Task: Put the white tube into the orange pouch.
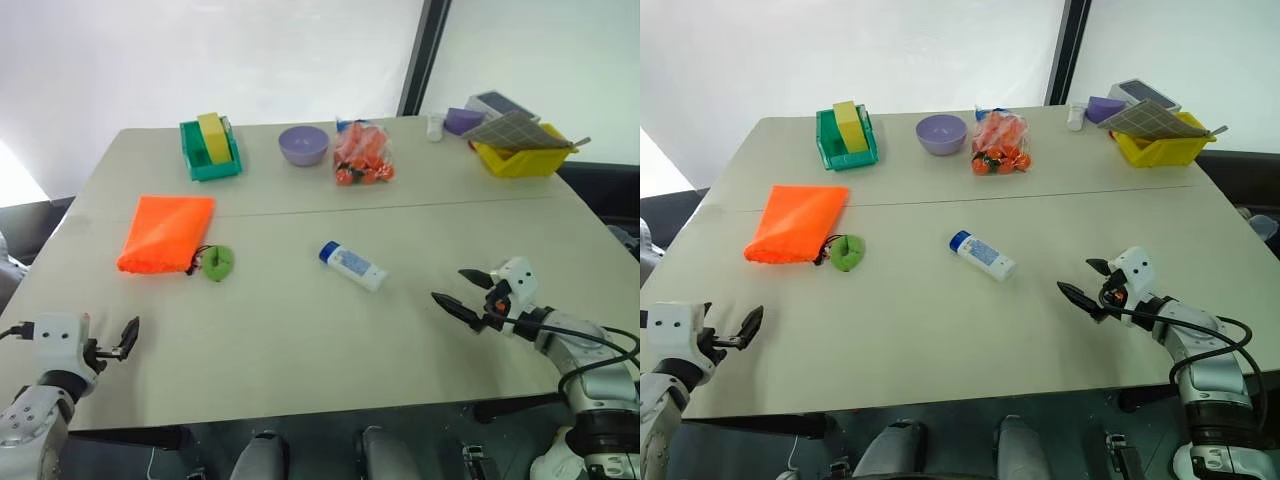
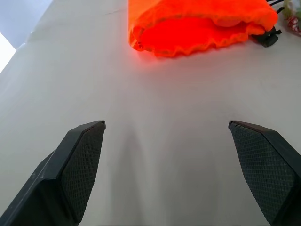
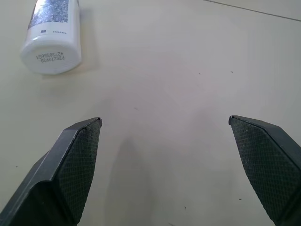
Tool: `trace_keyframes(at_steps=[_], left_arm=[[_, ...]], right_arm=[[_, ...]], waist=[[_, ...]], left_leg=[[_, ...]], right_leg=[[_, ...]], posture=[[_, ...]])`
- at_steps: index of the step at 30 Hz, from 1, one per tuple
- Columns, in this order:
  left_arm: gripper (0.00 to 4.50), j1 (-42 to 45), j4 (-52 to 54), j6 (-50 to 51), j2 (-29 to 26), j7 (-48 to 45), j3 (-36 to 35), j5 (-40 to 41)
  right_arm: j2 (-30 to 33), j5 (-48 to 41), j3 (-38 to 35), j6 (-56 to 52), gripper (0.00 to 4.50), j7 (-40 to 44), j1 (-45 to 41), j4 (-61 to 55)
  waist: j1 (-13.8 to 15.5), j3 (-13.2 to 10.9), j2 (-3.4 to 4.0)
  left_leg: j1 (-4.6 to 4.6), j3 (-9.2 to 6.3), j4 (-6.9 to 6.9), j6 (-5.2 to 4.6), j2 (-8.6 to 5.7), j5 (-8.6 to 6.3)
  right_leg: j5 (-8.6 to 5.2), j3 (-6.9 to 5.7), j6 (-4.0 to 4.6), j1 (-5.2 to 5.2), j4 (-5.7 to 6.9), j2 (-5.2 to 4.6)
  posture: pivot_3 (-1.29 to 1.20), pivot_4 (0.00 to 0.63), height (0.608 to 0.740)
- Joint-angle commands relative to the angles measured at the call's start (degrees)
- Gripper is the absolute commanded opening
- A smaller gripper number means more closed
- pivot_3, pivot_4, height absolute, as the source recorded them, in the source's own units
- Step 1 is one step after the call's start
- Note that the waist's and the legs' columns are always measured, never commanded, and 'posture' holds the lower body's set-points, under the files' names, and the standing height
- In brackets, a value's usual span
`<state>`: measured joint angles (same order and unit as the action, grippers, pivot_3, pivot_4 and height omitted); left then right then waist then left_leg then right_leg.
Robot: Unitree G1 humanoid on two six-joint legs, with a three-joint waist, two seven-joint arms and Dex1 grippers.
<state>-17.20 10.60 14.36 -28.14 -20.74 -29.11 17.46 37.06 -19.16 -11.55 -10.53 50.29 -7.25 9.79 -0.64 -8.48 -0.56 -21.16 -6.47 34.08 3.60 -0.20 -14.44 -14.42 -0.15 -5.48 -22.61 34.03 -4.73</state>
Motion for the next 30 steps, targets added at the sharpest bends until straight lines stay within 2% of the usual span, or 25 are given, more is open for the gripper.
trace_keyframes(at_steps=[1,11,14,17,21,30], left_arm=[[4.49,0.0,0.6,-1.3,-0.1,0.5,-1.5,-0.4],[4.49,1.0,1.5,-4.3,3.6,2.1,-1.1,-0.5],[4.49,2.0,2.2,-7.6,3.9,5.4,0.1,-5.3],[4.49,2.6,1.3,-11.7,1.7,8.6,3.4,-14.7],[4.49,5.2,-1.5,-15.8,-1.3,11.4,6.6,-22.7],[4.49,15.6,-15.8,-19.7,-10.7,13.1,15.1,-35.3]], right_arm=[[-0.1,-0.2,-0.3,1.4,4.5,0.2,-0.3,-1.7],[-2.0,1.0,0.6,2.1,4.5,-2.5,-0.5,-2.5],[-3.4,0.2,1.5,1.6,4.5,-2.7,-0.8,-3.9],[-4.7,-1.9,2.5,-0.8,4.5,-2.1,-1.0,-6.7],[-5.5,-5.4,5.0,-6.1,4.5,-0.2,0.0,-13.3],[-9.6,-7.5,12.5,-13.8,4.5,-3.2,0.3,-26.9]], waist=[[0.0,0.0,0.0],[0.0,0.0,-0.02],[0.1,0.0,-0.04],[0.1,0.0,-0.03],[0.1,0.0,-0.02],[0.0,0.0,0.01]], left_leg=[[0.0,0.0,0.0,0.0,0.0,0.0],[0.01,0.0,0.0,0.0,0.0,0.0],[0.01,0.0,0.02,0.0,0.0,0.0],[0.03,-0.01,0.03,0.0,0.0,0.01],[0.02,-0.01,0.03,0.0,0.0,0.01],[0.03,-0.05,0.0,0.0,0.01,0.01]], right_leg=[[0.0,0.0,0.0,0.0,0.0,0.0],[0.01,0.0,0.01,0.01,0.01,0.01],[0.03,0.0,0.02,0.03,0.03,0.01],[0.05,0.0,0.06,0.05,0.04,0.03],[0.08,0.0,0.1,0.05,0.03,0.03],[0.03,-0.01,0.0,-0.03,0.12,0.07]], posture=[[0.0,0.15,0.74],[0.0,0.15,0.74],[0.0,0.15,0.74],[0.0,0.15,0.74],[0.0,0.15,0.74],[0.0,0.15,0.74]])
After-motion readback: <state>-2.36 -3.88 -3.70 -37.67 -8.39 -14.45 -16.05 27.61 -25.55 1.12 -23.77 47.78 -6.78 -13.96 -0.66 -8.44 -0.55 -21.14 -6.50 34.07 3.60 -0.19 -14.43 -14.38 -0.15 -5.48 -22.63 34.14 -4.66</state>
